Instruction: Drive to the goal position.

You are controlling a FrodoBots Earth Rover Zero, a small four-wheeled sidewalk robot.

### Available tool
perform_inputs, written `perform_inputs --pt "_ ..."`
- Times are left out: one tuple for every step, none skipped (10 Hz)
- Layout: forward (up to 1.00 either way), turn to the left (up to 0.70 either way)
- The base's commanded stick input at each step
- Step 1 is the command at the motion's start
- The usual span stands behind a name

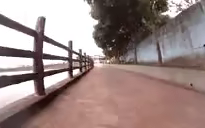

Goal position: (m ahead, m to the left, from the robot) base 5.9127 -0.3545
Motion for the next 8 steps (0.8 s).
perform_inputs --pt "1.00 0.00" --pt "1.00 0.00" --pt "1.00 0.00" --pt "1.00 0.00" --pt "1.00 0.00" --pt "1.00 0.00" --pt "1.00 0.00" --pt "1.00 0.00"
